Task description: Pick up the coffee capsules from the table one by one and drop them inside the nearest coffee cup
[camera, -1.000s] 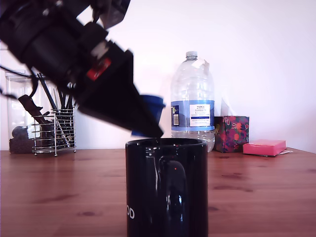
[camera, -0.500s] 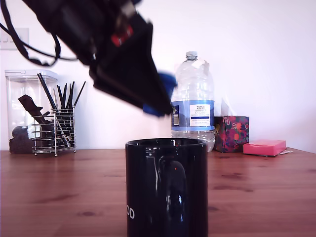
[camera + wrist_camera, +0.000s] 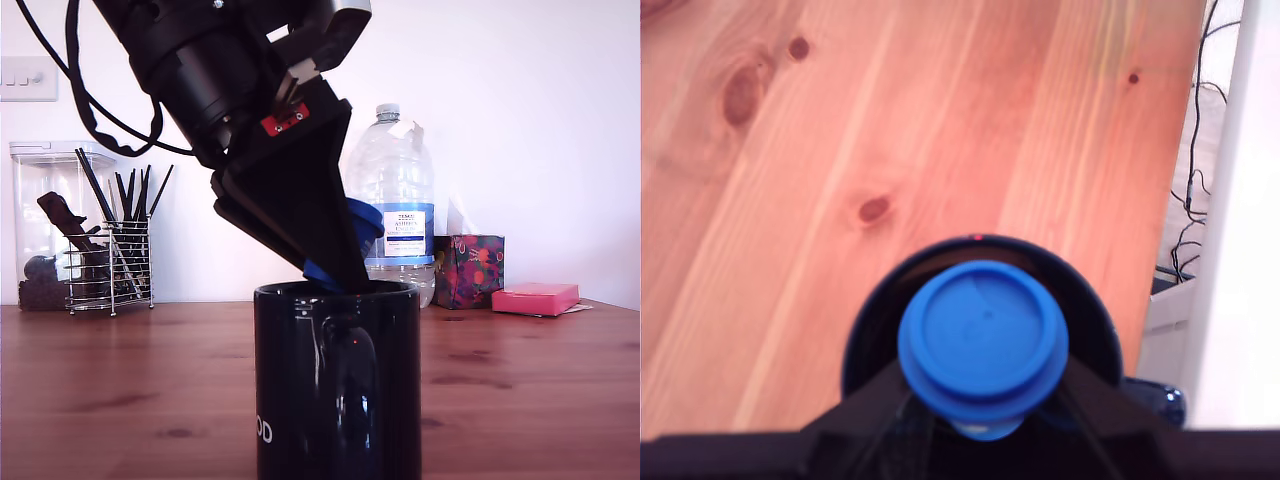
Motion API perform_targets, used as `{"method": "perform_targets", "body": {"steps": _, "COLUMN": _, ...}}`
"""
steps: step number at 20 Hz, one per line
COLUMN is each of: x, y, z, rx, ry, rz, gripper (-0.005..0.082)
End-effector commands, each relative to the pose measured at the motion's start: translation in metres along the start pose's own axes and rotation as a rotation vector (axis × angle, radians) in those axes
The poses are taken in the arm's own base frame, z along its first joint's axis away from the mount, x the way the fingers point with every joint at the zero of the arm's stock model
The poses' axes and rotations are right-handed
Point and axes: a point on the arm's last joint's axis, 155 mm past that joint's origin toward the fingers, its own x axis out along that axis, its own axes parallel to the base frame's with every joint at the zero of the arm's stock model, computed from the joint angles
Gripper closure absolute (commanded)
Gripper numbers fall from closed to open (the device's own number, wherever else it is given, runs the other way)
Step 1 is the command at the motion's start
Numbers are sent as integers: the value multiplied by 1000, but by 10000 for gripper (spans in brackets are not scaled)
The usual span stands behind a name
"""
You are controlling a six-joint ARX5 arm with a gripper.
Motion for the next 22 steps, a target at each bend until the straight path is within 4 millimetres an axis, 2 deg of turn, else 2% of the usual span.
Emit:
{"method": "perform_targets", "body": {"steps": 1, "x": 5, "y": -3, "z": -6, "rx": 11, "ry": 21, "rz": -10, "gripper": 621}}
{"method": "perform_targets", "body": {"steps": 10, "x": 5, "y": -4, "z": -7, "rx": 9, "ry": 28, "rz": -11, "gripper": 600}}
{"method": "perform_targets", "body": {"steps": 11, "x": 5, "y": -4, "z": -7, "rx": 9, "ry": 28, "rz": -11, "gripper": 521}}
{"method": "perform_targets", "body": {"steps": 13, "x": 5, "y": -4, "z": -7, "rx": 9, "ry": 27, "rz": -12, "gripper": 207}}
{"method": "perform_targets", "body": {"steps": 14, "x": 5, "y": -4, "z": -7, "rx": 9, "ry": 26, "rz": -10, "gripper": 103}}
{"method": "perform_targets", "body": {"steps": 22, "x": -2, "y": -4, "z": 2, "rx": 9, "ry": 17, "rz": -9, "gripper": 95}}
